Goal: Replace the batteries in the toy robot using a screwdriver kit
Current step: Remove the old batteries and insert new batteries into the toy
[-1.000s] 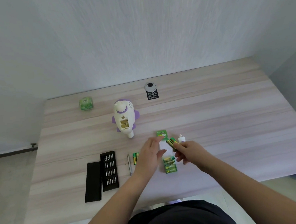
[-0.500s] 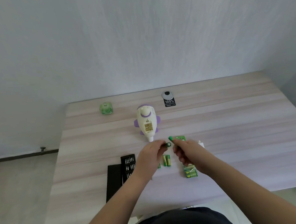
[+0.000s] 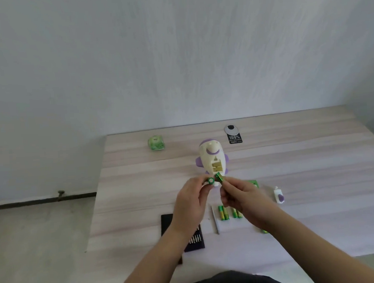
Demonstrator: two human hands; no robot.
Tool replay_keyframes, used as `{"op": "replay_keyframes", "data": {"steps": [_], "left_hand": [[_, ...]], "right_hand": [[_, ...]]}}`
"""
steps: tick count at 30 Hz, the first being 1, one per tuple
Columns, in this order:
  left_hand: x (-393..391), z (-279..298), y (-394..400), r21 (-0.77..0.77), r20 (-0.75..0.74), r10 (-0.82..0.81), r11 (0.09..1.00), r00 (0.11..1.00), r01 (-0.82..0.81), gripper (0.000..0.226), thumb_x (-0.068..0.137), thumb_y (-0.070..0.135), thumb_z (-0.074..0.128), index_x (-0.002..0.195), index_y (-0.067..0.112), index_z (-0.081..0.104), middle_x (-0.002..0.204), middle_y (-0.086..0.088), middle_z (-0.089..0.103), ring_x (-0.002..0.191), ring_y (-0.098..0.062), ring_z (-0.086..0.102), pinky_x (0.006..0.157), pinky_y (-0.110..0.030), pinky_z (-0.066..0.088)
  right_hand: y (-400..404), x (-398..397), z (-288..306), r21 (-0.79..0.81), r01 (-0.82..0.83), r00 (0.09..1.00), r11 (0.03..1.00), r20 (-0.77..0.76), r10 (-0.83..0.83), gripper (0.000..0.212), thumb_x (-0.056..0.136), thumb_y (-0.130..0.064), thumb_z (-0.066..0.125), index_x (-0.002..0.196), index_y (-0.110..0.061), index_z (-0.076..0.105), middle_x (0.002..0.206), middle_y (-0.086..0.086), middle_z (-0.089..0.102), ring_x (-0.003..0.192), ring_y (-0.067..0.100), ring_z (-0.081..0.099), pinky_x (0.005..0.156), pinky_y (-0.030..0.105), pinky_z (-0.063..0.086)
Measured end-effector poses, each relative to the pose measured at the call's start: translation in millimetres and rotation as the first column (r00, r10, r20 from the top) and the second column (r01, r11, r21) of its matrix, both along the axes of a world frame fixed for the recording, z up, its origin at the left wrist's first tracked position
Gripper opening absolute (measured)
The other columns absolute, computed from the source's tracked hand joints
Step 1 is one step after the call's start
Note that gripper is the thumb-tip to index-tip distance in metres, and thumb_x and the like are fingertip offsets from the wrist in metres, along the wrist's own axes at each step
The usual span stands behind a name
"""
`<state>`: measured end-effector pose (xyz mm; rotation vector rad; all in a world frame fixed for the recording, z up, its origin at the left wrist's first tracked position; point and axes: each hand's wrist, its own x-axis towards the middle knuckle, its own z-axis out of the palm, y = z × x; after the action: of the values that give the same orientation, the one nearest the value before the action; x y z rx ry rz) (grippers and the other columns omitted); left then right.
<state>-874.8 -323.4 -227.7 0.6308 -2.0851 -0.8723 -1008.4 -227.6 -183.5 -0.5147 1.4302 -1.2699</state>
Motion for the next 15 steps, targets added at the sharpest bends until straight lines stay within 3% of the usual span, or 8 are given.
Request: {"op": "replay_keyframes", "data": {"steps": [2,4,11,15], "left_hand": [[7.5,1.1,-7.8,-0.038,-0.024,-0.02,0.999,1.0,0.019,0.024,0.1,0.035,0.047,0.109,0.017,0.06,0.102,0.003,0.066,0.094,-0.011,0.062,0.087,-0.018,0.047],[13.3,1.1,-16.3,-0.082,-0.028,-0.036,0.996,0.999,0.034,0.017,0.099,0.029,0.049,0.11,0.02,0.058,0.103,0.008,0.061,0.094,-0.01,0.059,0.088,-0.018,0.045],[15.6,2.0,-31.4,-0.128,0.012,-0.042,0.991,0.999,0.044,0.019,0.1,0.034,0.046,0.108,0.021,0.057,0.103,0.009,0.059,0.094,-0.009,0.055,0.09,-0.01,0.038],[6.8,3.0,-34.2,-0.137,0.049,-0.05,0.989,0.998,0.057,0.015,0.097,0.03,0.052,0.107,0.02,0.058,0.1,0.009,0.059,0.091,-0.008,0.056,0.085,-0.009,0.04]], "right_hand": [[-6.0,8.5,1.5,-0.03,0.058,0.998,0.998,0.037,-0.057,0.024,0.1,-0.013,0.046,0.118,-0.015,0.063,0.073,0.007,0.054,0.067,0.018,0.052,0.066,0.028,0.048],[-10.6,15.7,2.1,-0.049,0.09,0.995,0.995,0.047,-0.088,0.03,0.1,-0.012,0.047,0.123,-0.024,0.06,0.071,0.008,0.053,0.064,0.018,0.05,0.062,0.029,0.047],[-13.5,23.4,0.2,-0.046,0.209,0.977,0.977,0.056,-0.207,0.028,0.1,-0.011,0.043,0.107,-0.021,0.068,0.065,0.005,0.046,0.052,0.017,0.038,0.051,0.028,0.036],[-12.9,11.5,-1.9,-0.033,0.234,0.966,0.972,0.125,-0.228,0.022,0.1,-0.022,0.045,0.1,-0.016,0.067,0.073,0.008,0.052,0.058,0.019,0.045,0.05,0.027,0.037]]}}
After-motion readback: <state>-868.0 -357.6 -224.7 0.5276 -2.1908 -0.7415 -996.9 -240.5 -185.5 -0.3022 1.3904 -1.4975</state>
